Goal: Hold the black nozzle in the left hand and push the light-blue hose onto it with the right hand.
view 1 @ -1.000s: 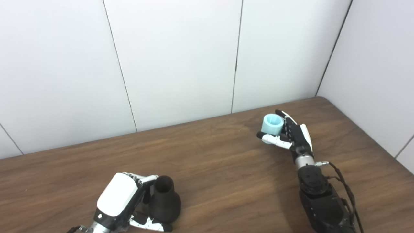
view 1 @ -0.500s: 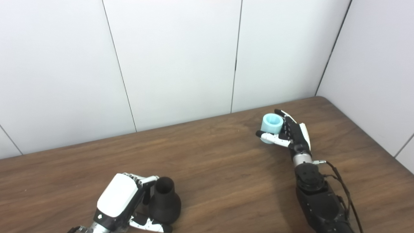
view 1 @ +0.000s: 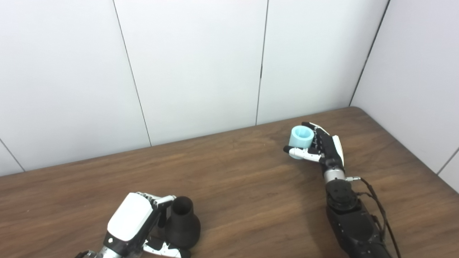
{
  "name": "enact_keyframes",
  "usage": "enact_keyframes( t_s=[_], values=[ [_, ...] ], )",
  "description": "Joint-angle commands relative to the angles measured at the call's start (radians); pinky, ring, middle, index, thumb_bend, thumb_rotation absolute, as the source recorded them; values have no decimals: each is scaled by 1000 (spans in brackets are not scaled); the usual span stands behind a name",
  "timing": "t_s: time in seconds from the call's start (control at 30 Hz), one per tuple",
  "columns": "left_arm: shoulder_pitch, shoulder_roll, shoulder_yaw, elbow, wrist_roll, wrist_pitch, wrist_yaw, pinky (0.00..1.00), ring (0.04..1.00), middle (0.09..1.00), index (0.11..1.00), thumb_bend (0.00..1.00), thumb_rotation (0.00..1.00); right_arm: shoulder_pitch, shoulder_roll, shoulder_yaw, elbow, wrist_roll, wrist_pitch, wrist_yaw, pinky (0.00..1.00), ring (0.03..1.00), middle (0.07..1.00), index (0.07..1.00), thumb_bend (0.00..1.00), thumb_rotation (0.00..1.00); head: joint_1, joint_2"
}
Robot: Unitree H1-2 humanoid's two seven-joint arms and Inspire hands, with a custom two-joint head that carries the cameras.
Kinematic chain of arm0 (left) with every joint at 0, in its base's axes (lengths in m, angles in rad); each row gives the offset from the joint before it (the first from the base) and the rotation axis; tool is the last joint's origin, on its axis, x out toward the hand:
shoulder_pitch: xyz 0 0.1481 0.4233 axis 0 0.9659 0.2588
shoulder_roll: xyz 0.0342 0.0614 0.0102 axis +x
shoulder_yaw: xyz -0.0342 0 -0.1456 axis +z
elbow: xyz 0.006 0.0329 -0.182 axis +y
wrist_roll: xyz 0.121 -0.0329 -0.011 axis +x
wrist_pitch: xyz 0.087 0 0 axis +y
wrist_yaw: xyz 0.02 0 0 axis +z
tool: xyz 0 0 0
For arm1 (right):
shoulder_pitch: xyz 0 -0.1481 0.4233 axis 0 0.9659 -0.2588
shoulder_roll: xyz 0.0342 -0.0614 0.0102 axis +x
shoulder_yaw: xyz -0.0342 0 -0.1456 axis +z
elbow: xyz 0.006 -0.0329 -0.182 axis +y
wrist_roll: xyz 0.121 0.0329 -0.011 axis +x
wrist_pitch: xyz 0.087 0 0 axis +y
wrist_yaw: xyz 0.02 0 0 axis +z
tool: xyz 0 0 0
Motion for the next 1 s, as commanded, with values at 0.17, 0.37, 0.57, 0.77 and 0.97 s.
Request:
enact_keyframes(
  t_s=[0.17, 0.37, 0.57, 0.77, 0.97],
  values=[
    [116, 14, -28, 48, -1, -16, 29, 83, 129, 195, 481, 519, 38, -32, -15, 7, -31, -12, 1, 0, 680, 716, 703, 726, 949, 125, 5, 7],
    [120, 10, -19, 47, -10, -16, 8, 80, 128, 196, 481, 519, 38, -38, -20, 27, -20, -108, 40, -81, 555, 616, 612, 586, 854, 40, 7, 9],
    [123, 7, -10, 45, 5, -16, 9, 81, 131, 200, 481, 519, 38, -39, -6, 15, -14, -106, 14, -123, 451, 489, 487, 488, 533, 2, 6, 9],
    [123, 10, -11, 44, -2, -16, 6, 85, 133, 203, 482, 519, 38, -33, -5, 19, -15, -108, -8, -130, 435, 482, 492, 475, 527, 0, 4, 10],
    [123, 6, -9, 48, 3, -16, 3, 82, 130, 198, 482, 519, 38, -17, -3, 28, -52, -110, -5, -119, 443, 477, 479, 492, 528, 0, 10, 12]
  ],
)
